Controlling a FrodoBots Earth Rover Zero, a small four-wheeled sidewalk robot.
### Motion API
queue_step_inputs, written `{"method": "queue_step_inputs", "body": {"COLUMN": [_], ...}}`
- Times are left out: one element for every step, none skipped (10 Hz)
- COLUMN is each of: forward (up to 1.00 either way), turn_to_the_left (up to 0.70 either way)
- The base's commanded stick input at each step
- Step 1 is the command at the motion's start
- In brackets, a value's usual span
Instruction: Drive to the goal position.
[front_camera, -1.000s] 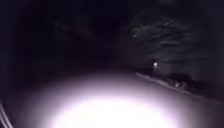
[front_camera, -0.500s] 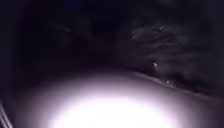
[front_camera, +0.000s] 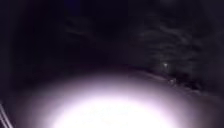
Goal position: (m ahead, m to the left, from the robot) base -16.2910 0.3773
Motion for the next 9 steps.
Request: {"method": "queue_step_inputs", "body": {"forward": [-1.00, -1.00, -1.00, -1.00, -1.00, -1.00, -1.00, -1.00, -1.00], "turn_to_the_left": [0.00, 0.00, -0.24, -0.08, 0.00, 0.00, 0.00, 0.00, 0.00]}}
